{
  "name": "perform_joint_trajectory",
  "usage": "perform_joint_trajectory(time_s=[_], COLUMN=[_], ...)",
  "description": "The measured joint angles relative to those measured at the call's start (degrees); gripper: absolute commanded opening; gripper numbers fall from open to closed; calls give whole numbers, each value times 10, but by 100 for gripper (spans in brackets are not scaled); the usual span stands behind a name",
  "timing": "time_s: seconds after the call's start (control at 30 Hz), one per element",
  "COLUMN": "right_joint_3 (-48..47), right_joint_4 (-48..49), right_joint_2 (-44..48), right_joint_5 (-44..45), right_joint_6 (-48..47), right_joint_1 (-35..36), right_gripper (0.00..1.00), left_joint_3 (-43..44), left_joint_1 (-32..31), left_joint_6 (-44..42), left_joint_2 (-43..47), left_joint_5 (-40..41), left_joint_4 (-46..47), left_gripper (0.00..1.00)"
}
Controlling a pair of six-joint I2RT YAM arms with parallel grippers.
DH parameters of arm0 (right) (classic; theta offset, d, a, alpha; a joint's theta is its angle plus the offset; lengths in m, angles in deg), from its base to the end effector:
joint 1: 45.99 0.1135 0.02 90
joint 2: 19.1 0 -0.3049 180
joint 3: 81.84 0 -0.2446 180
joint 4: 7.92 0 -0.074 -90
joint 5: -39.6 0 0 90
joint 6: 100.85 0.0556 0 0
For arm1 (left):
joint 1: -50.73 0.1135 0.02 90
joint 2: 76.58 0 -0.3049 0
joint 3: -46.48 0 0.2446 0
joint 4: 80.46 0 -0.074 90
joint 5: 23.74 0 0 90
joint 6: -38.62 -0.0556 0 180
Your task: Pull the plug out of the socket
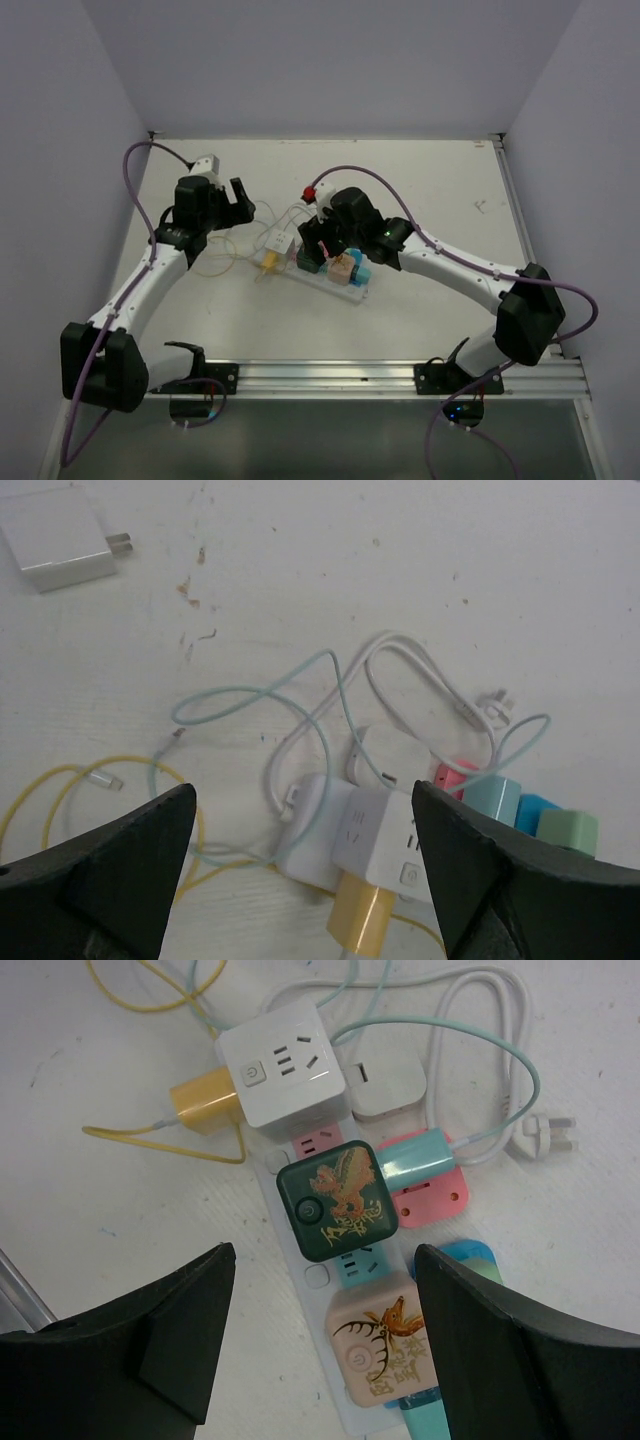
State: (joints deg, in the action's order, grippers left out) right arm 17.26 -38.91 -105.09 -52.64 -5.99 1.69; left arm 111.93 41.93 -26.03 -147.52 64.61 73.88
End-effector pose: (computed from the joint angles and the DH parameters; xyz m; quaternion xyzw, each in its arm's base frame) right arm 0.2320 0.2580 0.3197 -0.3336 0.8264 0.2162 0.3988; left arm 0.2713 -0.0436 0.3113 -0.1183 0.8629 -0.1562 0.4659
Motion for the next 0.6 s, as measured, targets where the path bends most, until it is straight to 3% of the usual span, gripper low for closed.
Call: perform_joint_trajectory(time_s=[0.3,0.6], right_joint_3=[-26,-67], right_joint_4=[-5,-12], right_joint_2=[-26,-77], right_joint_5=[-3,-3], right_joint_6=[1,0], right_joint_1=[0,0], right_gripper=[76,73], left_joint_3=[-58,-112], left_joint_1=[-113,-219], left_joint_6=[-50,-54], left_joint_2=[96,83], left_joint_5=[45,98], left_joint_4=[-49,-60], left_gripper=[83,75])
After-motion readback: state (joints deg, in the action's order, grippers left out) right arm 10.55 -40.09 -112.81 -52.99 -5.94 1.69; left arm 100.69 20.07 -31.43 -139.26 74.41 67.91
